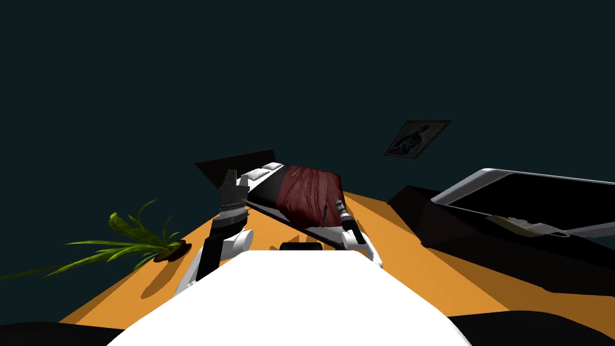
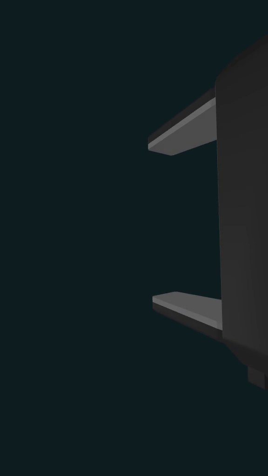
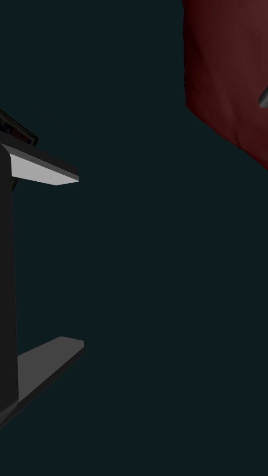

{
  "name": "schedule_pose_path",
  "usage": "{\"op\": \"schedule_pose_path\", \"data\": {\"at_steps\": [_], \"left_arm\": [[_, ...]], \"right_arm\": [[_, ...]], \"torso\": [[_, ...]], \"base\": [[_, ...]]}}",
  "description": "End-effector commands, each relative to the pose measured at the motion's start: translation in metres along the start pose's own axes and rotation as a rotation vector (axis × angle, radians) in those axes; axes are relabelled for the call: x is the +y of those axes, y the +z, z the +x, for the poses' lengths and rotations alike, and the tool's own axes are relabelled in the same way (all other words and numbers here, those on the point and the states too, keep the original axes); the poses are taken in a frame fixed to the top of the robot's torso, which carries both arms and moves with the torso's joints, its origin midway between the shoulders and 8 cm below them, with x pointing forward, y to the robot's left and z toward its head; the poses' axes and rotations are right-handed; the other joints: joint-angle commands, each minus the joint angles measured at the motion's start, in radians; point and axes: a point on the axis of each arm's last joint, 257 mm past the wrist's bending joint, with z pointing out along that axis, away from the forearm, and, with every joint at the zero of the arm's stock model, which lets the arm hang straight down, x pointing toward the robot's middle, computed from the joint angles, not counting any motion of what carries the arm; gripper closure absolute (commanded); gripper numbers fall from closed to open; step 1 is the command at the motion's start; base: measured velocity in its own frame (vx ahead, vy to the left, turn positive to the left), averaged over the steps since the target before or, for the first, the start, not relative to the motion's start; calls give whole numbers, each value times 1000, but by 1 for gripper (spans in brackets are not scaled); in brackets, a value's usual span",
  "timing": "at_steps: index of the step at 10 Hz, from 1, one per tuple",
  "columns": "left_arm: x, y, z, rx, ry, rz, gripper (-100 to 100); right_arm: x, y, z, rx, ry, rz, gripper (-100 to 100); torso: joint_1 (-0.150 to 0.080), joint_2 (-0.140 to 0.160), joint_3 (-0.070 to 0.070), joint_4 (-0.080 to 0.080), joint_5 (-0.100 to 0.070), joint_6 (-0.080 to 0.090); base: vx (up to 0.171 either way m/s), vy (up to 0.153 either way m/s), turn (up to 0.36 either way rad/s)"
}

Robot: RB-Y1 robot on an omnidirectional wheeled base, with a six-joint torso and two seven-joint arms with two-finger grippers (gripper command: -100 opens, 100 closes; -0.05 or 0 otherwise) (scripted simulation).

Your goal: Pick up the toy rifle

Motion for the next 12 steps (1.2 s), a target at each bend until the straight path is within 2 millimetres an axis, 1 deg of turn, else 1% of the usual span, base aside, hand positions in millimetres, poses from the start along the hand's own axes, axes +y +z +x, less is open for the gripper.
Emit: {"op": "schedule_pose_path", "data": {"at_steps": [1, 2, 3, 4, 5, 6, 7, 8, 9, 10, 11, 12], "left_arm": [[0, 0, 0, 0, 0, 0, 0], [0, 0, 0, 0, 0, 0, 0], [0, 0, 0, 0, 0, 0, 0], [0, 0, 0, 0, 0, 0, 0], [0, 0, 0, 0, 0, 0, 0], [0, 0, 0, 0, 0, 0, 0], [0, 0, 0, 0, 0, 0, 0], [0, 0, 0, 0, 0, 0, 0], [0, 0, 0, 0, 0, 0, 0], [0, 0, 0, 0, 0, 0, 0], [0, 0, 0, 0, 0, 0, 0], [0, 0, 0, 0, 0, 0, 0]], "right_arm": [[-25, 0, 16, 41, -54, 63, -100], [-34, -2, 21, 52, -69, 79, -100], [-56, -4, 33, 87, -110, 129, -100], [-73, -6, 41, 117, -144, 169, -100], [-79, -8, 44, 127, -157, 180, -100], [-102, -13, 55, 167, -200, 230, -100], [-117, -16, 61, 196, -235, 263, -100], [-125, -20, 66, 209, -244, 277, -100], [-141, -25, 72, 244, -286, 312, -100], [-147, -28, 76, 252, -286, 323, -100], [-168, -36, 84, 296, -327, 367, -100], [-182, -42, 89, 328, -357, 399, -100]], "torso": [[0, 0, 0, 0, 0, 0], [1, -2, -1, 0, 0, 0], [2, -1, -1, 0, 0, 0], [2, -2, -1, 0, 0, 0], [2, -2, -1, 0, 0, 0], [1, -1, -1, 0, 0, 0], [1, 0, 0, 0, 0, 0], [2, -2, -1, 0, 0, 0], [1, -1, 0, 0, 0, 0], [1, 0, 0, 0, 0, 0], [0, 0, 0, 0, 0, 0], [0, 0, 0, 0, 0, 0]], "base": [[83, 54, 61], [69, 59, 24], [77, 63, 41], [94, 59, 58], [60, 42, 25], [55, 47, 40], [81, 62, 73], [63, 41, 19], [61, 37, 29], [44, 26, 17], [51, 38, 45], [75, 54, 56]]}}
